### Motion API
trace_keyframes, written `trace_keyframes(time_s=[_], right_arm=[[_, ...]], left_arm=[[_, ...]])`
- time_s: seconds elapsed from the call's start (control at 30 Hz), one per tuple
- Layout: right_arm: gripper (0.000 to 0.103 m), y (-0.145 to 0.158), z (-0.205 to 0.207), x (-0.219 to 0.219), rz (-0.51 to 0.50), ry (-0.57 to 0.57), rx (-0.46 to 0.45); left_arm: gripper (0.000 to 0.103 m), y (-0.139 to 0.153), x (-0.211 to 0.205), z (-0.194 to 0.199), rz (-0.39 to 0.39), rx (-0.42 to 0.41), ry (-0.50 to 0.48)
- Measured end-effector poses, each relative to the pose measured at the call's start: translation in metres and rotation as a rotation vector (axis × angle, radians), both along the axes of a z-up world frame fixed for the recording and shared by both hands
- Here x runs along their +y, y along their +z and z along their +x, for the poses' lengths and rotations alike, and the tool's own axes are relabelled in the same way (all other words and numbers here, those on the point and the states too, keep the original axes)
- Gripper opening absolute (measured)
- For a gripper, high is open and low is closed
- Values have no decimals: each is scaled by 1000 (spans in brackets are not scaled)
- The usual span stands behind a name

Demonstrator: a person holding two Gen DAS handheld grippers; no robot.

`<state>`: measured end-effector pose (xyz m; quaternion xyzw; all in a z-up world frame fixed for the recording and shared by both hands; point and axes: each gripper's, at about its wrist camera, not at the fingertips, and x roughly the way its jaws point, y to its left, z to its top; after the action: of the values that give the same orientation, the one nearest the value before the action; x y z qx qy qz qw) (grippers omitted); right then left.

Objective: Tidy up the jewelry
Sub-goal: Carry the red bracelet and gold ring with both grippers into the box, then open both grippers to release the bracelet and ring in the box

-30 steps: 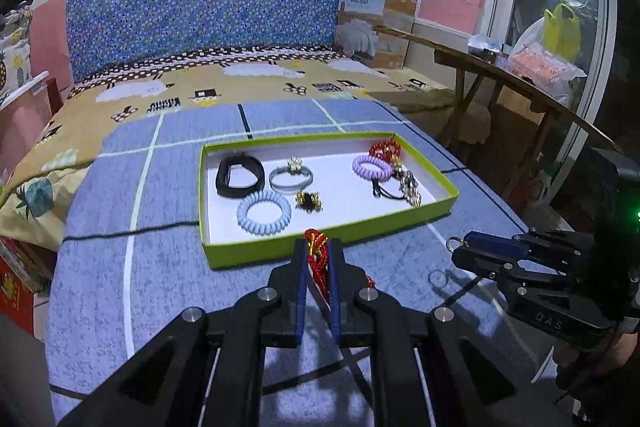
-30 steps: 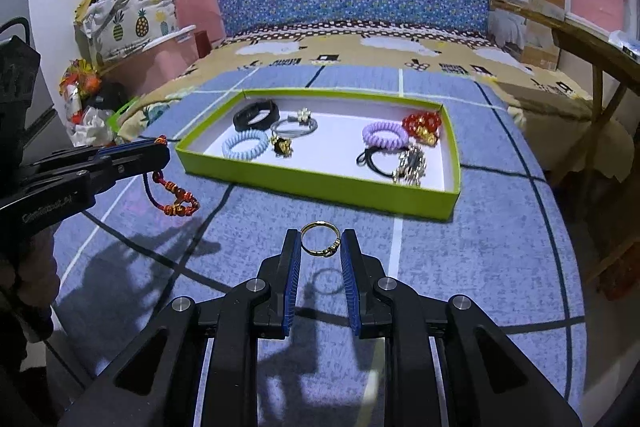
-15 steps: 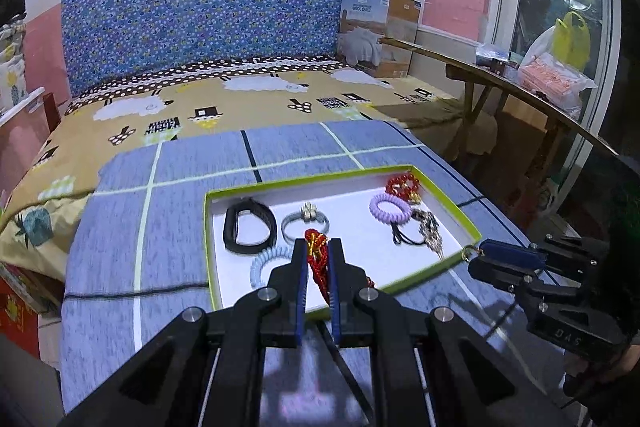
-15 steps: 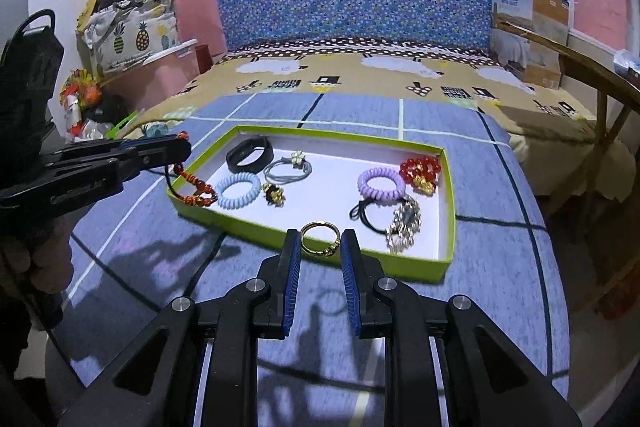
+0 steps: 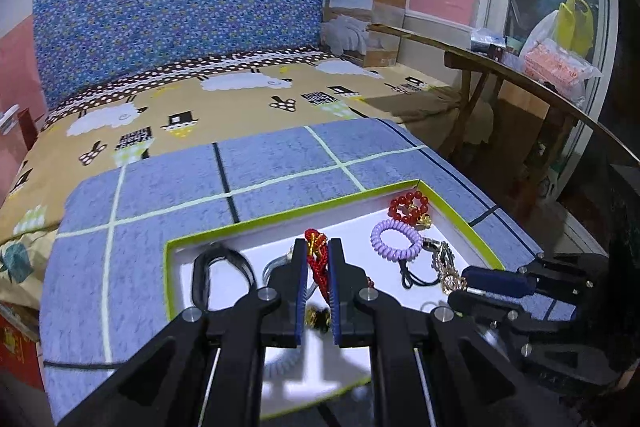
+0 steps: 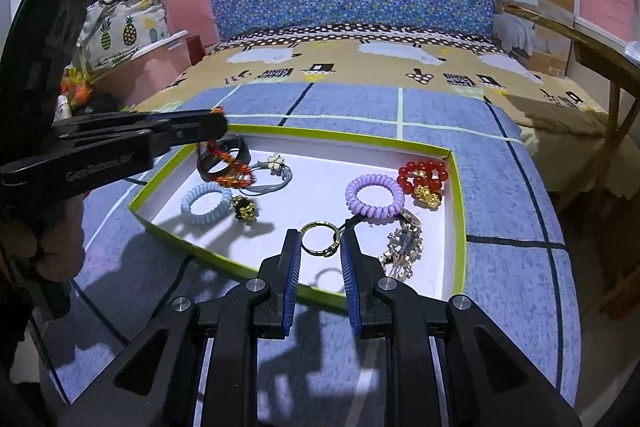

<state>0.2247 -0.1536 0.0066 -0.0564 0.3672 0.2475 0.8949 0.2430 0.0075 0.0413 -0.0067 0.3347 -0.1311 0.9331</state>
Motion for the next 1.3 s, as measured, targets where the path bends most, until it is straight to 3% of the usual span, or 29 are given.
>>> trace_keyframes(time_s=[0.57,1.1,1.3], right_arm=[[21,-25,29,10,-53,15,83],[25,-26,34,13,-71,7,89],[27,-24,32,11,-62,4,83]], left_arm=[[10,-40,-11,38,3,115,-52],[12,-47,-9,40,-3,130,-65],[19,-48,-8,36,-10,131,-63]])
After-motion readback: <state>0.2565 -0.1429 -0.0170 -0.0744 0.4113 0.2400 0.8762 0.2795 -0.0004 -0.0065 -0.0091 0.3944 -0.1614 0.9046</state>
